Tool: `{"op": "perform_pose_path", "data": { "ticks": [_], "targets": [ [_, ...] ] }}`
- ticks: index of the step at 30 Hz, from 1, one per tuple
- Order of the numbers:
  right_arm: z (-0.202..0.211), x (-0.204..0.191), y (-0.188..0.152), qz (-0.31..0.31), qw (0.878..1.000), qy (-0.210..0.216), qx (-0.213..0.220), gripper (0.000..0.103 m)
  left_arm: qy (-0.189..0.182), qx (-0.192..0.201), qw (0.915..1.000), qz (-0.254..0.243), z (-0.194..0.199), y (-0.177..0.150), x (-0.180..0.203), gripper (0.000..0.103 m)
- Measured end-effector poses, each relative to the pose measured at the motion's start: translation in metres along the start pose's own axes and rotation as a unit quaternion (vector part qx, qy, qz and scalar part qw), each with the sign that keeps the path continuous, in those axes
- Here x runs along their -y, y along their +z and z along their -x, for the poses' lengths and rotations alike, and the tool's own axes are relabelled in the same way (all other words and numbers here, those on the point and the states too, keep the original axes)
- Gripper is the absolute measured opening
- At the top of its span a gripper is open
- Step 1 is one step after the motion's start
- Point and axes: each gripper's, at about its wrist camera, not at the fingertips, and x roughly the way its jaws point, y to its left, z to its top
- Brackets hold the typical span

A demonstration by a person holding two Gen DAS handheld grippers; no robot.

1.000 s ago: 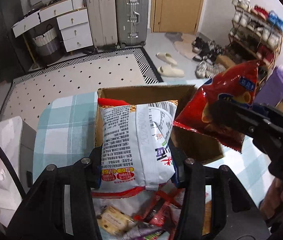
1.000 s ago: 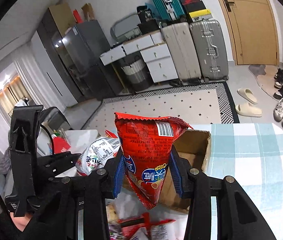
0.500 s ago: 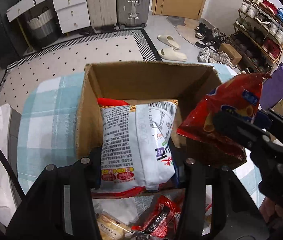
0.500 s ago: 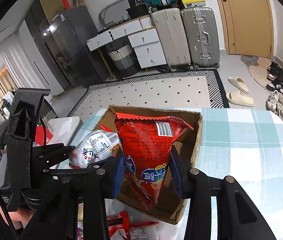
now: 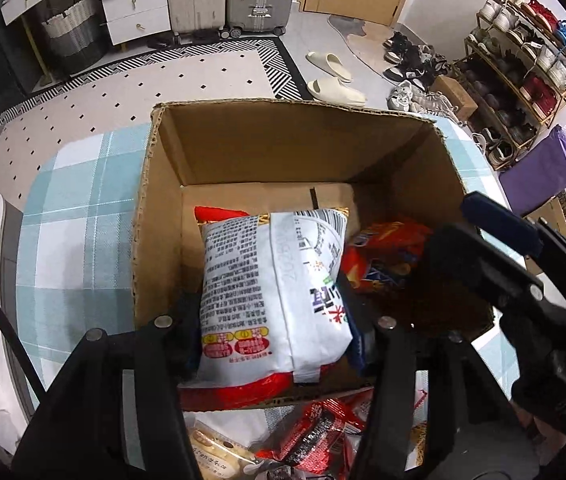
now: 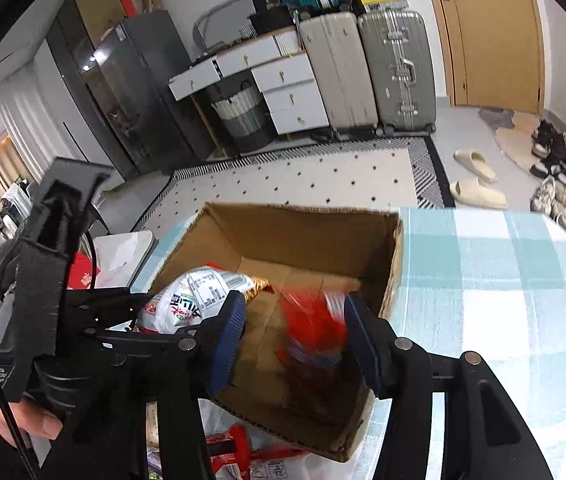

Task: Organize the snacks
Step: 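Open both grippers to release the bags and withdraw from the box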

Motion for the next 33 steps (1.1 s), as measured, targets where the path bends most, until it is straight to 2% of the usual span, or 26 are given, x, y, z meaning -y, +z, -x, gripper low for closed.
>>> {"op": "perform_pose_path", "data": {
  "ticks": [4, 7, 9, 15, 18, 20, 26, 30, 33],
  "targets": [
    [0.007, 0.001, 0.002, -0.001, 1.0, 0.0, 0.004, 0.054, 0.0, 0.004, 1.0, -0.005, 0.005, 0.003, 0.005, 0.057],
    [0.018, 0.004, 0.001, -0.009, 1.0, 0.004, 0.014, 0.056, 0.003, 0.008, 0.9999, -0.008, 0.017, 0.001, 0.013, 0.063],
    [0.027, 0.005, 0.0, -0.01, 1.0, 0.005, 0.022, 0.063, 0.006, 0.013, 0.9999, -0.002, 0.027, 0.001, 0.011, 0.063],
    [0.061, 0.002, -0.004, -0.009, 0.999, 0.008, 0.043, 0.065, 0.012, 0.043, 0.9988, 0.021, 0.067, -0.015, 0.001, 0.066],
    [0.082, -0.001, -0.009, -0.01, 0.998, 0.014, 0.061, 0.072, 0.012, 0.073, 0.9969, 0.026, 0.096, -0.032, -0.006, 0.071],
    [0.096, -0.003, -0.014, -0.01, 0.997, 0.017, 0.073, 0.074, 0.027, 0.093, 0.9948, 0.032, 0.114, -0.044, -0.011, 0.079],
    [0.14, -0.021, -0.033, 0.001, 0.994, 0.023, 0.103, 0.078, 0.026, 0.126, 0.9896, 0.064, 0.165, -0.089, -0.022, 0.079],
    [0.178, -0.045, -0.06, 0.048, 0.988, 0.019, 0.147, 0.091, 0.049, 0.164, 0.9841, 0.049, 0.195, -0.124, -0.009, 0.08],
    [0.203, -0.064, -0.081, 0.077, 0.982, 0.018, 0.171, 0.095, 0.06, 0.184, 0.9806, 0.034, 0.214, -0.15, 0.006, 0.08]
  ]
}}
